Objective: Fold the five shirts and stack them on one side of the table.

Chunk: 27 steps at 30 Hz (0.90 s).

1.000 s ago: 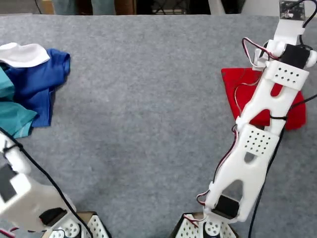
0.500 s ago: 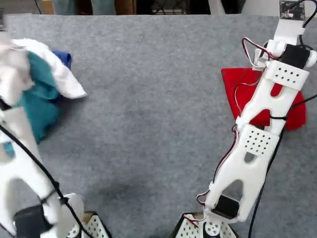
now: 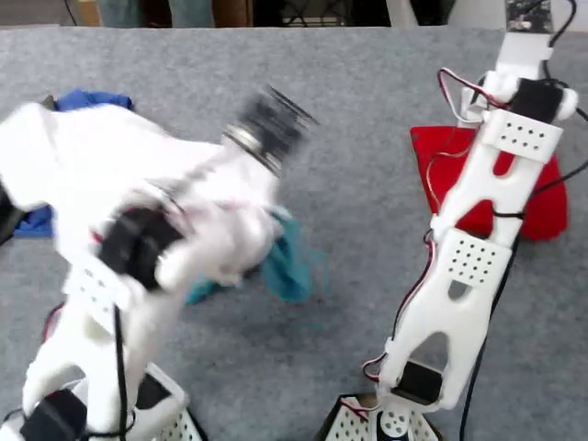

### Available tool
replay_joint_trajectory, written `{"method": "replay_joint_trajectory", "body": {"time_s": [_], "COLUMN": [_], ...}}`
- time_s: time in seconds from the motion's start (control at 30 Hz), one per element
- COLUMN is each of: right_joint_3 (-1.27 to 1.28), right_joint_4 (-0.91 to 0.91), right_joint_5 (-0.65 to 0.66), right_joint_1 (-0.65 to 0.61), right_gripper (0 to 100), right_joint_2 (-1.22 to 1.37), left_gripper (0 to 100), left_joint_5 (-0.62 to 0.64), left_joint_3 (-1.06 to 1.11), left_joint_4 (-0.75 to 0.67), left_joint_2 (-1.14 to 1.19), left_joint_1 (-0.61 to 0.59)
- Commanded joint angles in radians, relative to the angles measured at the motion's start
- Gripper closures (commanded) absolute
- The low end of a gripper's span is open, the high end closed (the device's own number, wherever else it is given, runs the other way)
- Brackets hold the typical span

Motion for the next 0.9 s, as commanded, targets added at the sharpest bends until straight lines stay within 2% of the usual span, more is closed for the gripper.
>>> {"method": "replay_joint_trajectory", "body": {"time_s": [0.0, 0.07, 0.17, 0.23, 0.3, 0.37, 0.47, 0.53, 0.63, 0.73, 0.87], "right_joint_3": [-0.025, -0.025, -0.025, -0.025, -0.016, 0.036, 0.202, 0.332, 0.487, 0.579, 0.613], "right_joint_4": [0.008, 0.008, 0.009, 0.009, 0.009, 0.009, 0.008, 0.006, -0.005, -0.072, -0.143], "right_joint_5": [-0.009, -0.009, -0.011, -0.012, -0.025, -0.066, -0.123, -0.17, -0.224, -0.264, -0.313], "right_joint_1": [-0.06, -0.098, -0.167, -0.229, -0.305, -0.404, -0.585, -0.718, -0.898, -1.0, -1.033], "right_gripper": [96.0, 91.1, 78.7, 73.7, 73.4, 73.4, 73.1, 73.0, 73.1, 73.3, 73.3], "right_joint_2": [-0.071, -0.071, -0.073, -0.073, -0.087, -0.111, -0.159, -0.182, -0.185, -0.15, -0.053], "left_gripper": [93, 84, 72, 71, 71, 71, 71, 71, 71, 71, 71], "left_joint_5": [-0.015, -0.012, 0.054, 0.087, 0.095, 0.095, 0.092, 0.044, -0.054, -0.086, -0.087], "left_joint_3": [-0.048, -0.024, 0.019, 0.021, 0.03, 0.036, 0.093, 0.166, 0.328, 0.515, 0.705], "left_joint_4": [0.052, 0.084, 0.084, 0.084, 0.084, 0.084, 0.083, 0.078, 0.003, -0.138, -0.27], "left_joint_2": [-0.029, -0.038, -0.074, -0.137, -0.209, -0.287, -0.408, -0.462, -0.486, -0.474, -0.456], "left_joint_1": [0.228, 0.282, 0.262, 0.18, 0.073, -0.107, -0.478, -0.731, -1.047, -1.251, -1.379]}}
